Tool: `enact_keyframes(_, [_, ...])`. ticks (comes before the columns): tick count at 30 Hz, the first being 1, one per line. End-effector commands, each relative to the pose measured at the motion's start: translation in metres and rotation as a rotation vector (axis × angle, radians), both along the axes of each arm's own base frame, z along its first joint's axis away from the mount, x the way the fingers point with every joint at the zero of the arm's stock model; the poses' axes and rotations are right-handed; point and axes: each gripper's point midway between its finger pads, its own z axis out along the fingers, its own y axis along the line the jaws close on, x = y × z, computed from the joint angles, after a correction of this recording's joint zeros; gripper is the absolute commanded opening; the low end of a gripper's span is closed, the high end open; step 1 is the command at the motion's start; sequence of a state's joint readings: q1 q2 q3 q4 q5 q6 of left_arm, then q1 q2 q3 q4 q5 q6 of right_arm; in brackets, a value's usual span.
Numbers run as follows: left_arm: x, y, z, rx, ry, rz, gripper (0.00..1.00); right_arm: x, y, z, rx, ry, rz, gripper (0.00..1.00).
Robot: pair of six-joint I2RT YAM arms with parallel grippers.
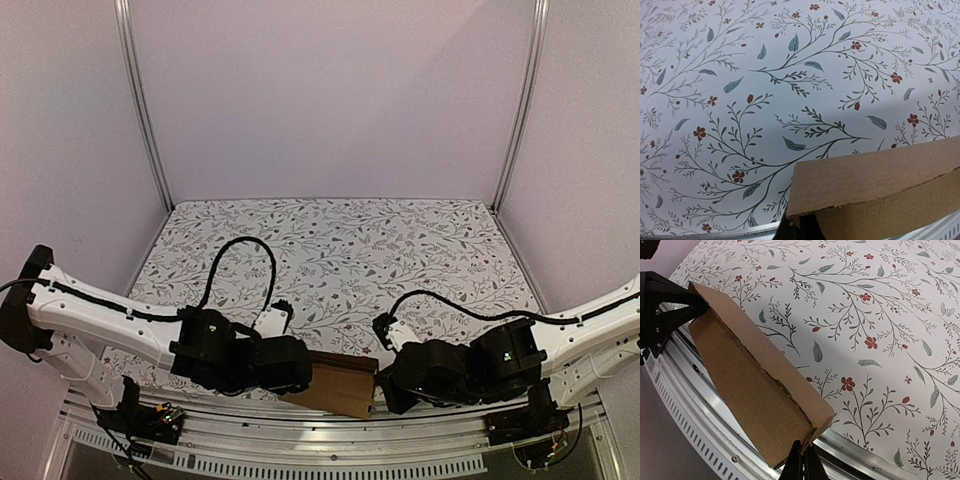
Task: Fold the paper box
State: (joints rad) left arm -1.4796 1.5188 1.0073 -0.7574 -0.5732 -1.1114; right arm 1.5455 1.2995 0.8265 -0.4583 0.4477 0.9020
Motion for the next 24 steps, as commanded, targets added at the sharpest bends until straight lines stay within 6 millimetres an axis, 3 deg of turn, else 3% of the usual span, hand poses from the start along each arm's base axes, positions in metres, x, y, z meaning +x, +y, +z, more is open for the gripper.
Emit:
enact_keyframes(1, [-0.023, -0.014, -0.014, -0.009, 0.074, -0.052, 0.00, 0.002, 0.022, 0.027, 0.119, 0.001, -0.032, 0.00])
enact_keyframes(9, [-0.024, -0.015, -0.013, -0.010, 0.050, -0.045, 0.00, 0.008, 0.013, 0.030, 0.141, 0.031, -0.089, 0.00])
enact_keyframes(24, [-0.023, -0.018, -0.019, 0.015, 0.005, -0.020, 0.00, 0.020, -0.002, 0.019, 0.125, 0.111, -0.200, 0.00])
